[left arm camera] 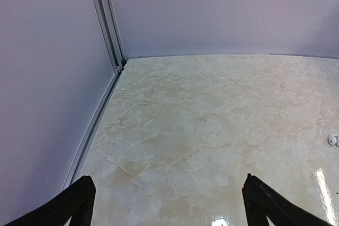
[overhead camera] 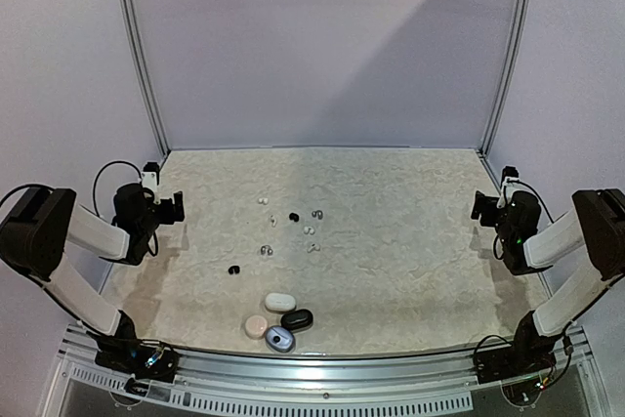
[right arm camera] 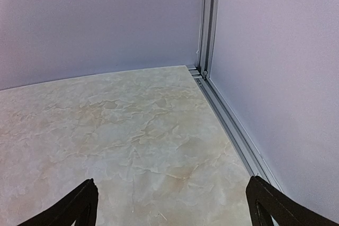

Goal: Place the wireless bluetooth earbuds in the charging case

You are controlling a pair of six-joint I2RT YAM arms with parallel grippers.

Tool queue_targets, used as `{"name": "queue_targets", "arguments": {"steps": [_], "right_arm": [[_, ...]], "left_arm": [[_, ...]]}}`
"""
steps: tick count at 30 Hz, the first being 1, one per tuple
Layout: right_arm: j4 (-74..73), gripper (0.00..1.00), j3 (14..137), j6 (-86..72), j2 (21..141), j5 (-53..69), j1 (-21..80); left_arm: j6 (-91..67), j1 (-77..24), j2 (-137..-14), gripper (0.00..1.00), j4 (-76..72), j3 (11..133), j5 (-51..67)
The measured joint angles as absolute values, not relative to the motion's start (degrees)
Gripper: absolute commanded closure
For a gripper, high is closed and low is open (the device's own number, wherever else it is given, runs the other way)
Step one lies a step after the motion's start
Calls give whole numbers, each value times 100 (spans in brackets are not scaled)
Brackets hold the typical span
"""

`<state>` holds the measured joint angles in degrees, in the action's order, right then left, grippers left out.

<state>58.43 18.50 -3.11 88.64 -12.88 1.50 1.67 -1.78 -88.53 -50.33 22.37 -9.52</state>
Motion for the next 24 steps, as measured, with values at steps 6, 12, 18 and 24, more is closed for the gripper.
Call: {"name": "queue_targets", "arguments": {"steps": [6, 12, 18, 24], "right_arm": [[5795, 1, 1892, -307, 8888, -1345, 150], [3752, 9, 3052, -388, 8189, -1245, 152], [2029, 3, 4488, -792, 7452, -270, 788], [637, 1, 5078, -729, 7476, 56, 3192]], "left_arm": [[187, -185, -8862, 1, -5033, 2237, -947], [211, -187, -8774, 1, -4737, 2305, -832], [685, -91, -7994, 1, -1682, 4224, -360], [1662, -32, -7572, 1, 1870, 6731, 598]]}}
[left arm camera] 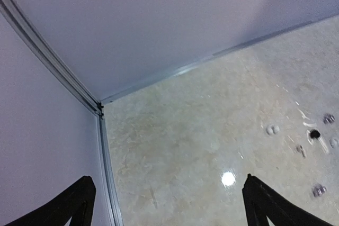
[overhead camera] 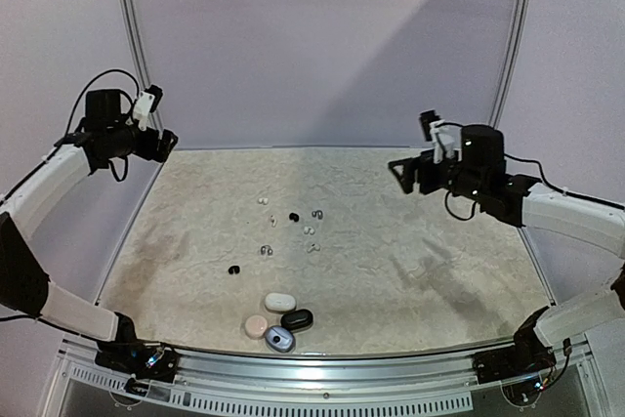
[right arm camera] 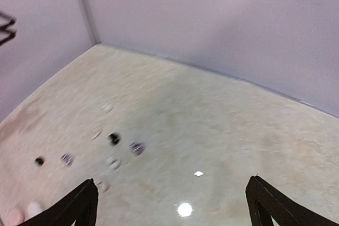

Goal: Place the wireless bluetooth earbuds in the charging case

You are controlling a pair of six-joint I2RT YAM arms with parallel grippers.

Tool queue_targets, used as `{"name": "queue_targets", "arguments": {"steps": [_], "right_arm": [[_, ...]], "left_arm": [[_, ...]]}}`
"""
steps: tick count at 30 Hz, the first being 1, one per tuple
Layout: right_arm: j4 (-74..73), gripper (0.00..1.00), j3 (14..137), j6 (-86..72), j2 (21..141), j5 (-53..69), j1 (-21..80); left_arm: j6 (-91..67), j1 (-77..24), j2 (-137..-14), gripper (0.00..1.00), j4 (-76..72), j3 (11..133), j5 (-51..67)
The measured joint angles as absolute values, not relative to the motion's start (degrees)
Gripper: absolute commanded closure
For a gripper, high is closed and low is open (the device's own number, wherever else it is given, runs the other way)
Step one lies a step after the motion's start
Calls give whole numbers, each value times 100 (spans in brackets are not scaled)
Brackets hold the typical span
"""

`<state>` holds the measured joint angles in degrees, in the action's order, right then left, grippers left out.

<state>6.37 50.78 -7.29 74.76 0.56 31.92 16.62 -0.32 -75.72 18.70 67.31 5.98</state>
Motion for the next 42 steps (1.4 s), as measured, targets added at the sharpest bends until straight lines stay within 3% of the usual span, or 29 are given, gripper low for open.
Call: {"name": "queue_targets", "arguments": {"steps": [5, 7, 11, 14, 19, 26, 42], "right_arm": [[-357, 2, 5712, -384, 8051, -242, 5229], [-788, 7, 6112, -215, 8447, -471, 6001], [-1417, 19, 6729, -60, 9284, -786, 7336], [-1673, 18, 6818, -311, 9701, -805, 7909], [-1957, 9, 6914, -950, 10250, -1201, 8259], [-1955, 13, 7703, -1553, 11150, -1330, 8466], [-2099, 29, 7638, -2093, 11502, -1166, 8525]], "left_arm": [[2259, -30, -6906, 1, 4429, 7081, 1347], [2357, -30, -6722, 1, 5076, 7078, 1627], [2408, -34, -6536, 1, 5658, 7078, 2257], [2443, -36, -6460, 1, 5826, 7030, 2687], [2388, -38, -6165, 1, 5793, 6643, 2995], [2373, -58, -5592, 1, 5653, 6246, 3074], [2226, -62, -5500, 1, 5454, 5996, 3107]]}}
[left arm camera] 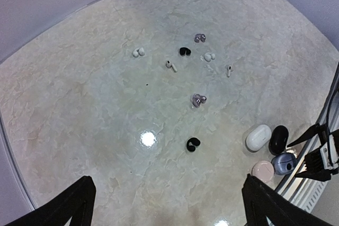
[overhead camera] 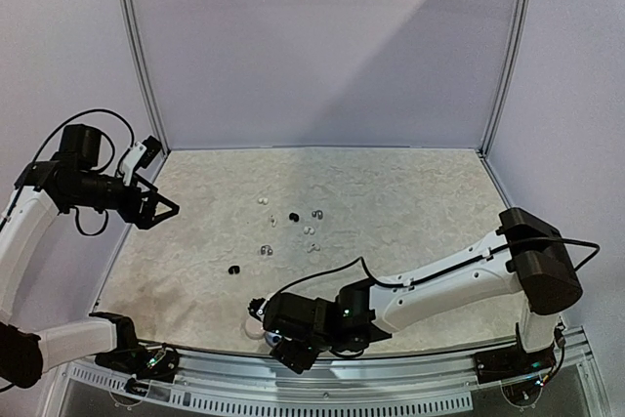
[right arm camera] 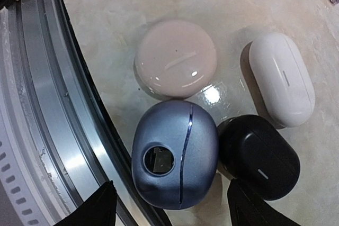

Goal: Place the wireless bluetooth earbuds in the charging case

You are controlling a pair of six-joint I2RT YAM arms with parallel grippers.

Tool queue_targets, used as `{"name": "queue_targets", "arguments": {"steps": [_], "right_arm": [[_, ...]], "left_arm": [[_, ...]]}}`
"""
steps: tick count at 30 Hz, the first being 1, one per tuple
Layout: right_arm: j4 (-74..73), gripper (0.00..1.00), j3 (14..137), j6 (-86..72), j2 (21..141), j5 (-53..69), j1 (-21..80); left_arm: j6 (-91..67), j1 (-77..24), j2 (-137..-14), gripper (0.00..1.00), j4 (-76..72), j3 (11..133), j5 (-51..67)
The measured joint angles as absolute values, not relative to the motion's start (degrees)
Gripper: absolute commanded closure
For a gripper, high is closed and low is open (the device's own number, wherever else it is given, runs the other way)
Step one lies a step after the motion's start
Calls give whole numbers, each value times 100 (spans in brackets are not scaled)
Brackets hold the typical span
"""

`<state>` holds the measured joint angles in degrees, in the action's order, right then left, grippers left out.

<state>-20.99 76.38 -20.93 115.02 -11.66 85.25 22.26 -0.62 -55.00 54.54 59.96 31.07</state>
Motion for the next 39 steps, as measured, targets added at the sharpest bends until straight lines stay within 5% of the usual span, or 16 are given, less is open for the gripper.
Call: {"name": "queue_targets", "arguments": {"steps": [13, 28, 39], "right_arm": [[-2043, 35, 7623, -2091, 11734, -1120, 8549], [-2040, 72, 7937, -1706, 11944, -1131, 8549], [-1319, 81, 8211, 880, 10862, -1898, 8433]], "left_arm": [[2128, -62, -5566, 1, 5371, 5996, 3107], [2130, -62, -5601, 2, 5435, 6012, 3111], [2510, -64, -5581, 4, 6827, 7738, 3454]]}}
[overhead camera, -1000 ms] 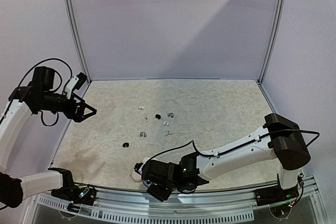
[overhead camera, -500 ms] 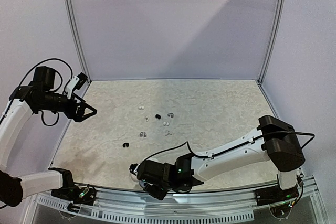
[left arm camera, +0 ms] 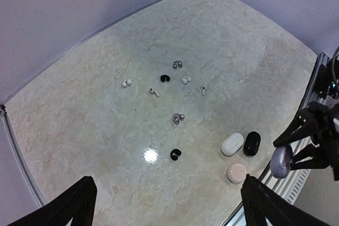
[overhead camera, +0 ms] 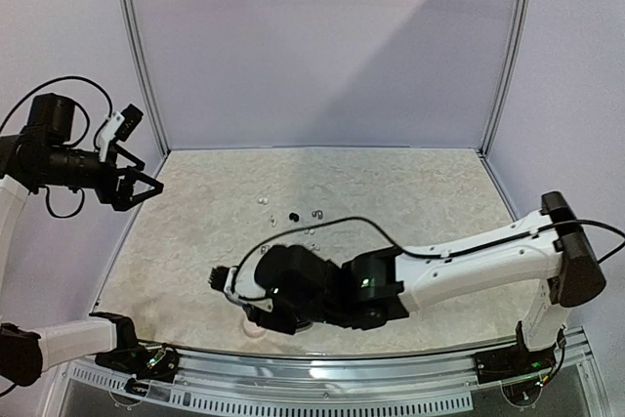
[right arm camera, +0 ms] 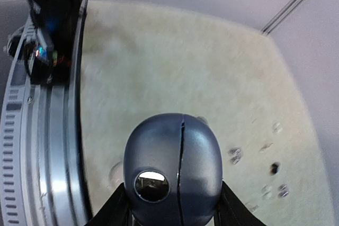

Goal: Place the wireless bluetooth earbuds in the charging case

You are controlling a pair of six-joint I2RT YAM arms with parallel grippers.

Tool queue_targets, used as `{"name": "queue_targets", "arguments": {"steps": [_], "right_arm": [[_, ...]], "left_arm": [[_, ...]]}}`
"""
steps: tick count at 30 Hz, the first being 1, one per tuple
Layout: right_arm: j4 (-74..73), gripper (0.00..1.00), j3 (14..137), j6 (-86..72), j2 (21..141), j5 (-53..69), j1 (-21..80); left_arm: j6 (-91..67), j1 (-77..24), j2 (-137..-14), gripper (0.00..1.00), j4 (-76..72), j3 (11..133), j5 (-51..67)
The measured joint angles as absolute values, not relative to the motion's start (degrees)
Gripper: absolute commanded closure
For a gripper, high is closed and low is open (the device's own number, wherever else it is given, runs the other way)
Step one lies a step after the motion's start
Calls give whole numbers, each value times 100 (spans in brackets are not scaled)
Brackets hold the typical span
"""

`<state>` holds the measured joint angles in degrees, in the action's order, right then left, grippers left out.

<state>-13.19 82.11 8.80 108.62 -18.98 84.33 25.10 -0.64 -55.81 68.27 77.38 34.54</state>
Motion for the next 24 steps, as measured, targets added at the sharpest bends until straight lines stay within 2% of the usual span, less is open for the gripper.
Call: {"name": "queue_targets", "arguments": {"steps": [3, 6, 9, 13, 17, 24], "right_arm": [[-408, 83, 8224, 1953, 10409, -1970, 8239], [414, 84, 8468, 3087, 10385, -1984, 7944], [832, 84, 8914, 3942, 10667, -1953, 7699], [961, 84, 9439, 4762, 11089, -1820, 7489], [792, 84, 9762, 5240, 11306, -1575, 7380], [351, 84, 10571, 5701, 11697, -1096, 7349]], "left_arm": [[2495, -67, -5277, 10, 7011, 7883, 3802], [2252, -73, -4757, 11, 6816, 7500, 4274], [1415, -78, -3789, 11, 5662, 6241, 4877], [-209, -110, -2757, 10, 3352, 4366, 5369], [-993, -193, -2655, 10, 2226, 3634, 5502], [-1426, -567, -3225, 22, 1240, 3535, 5601]]}}
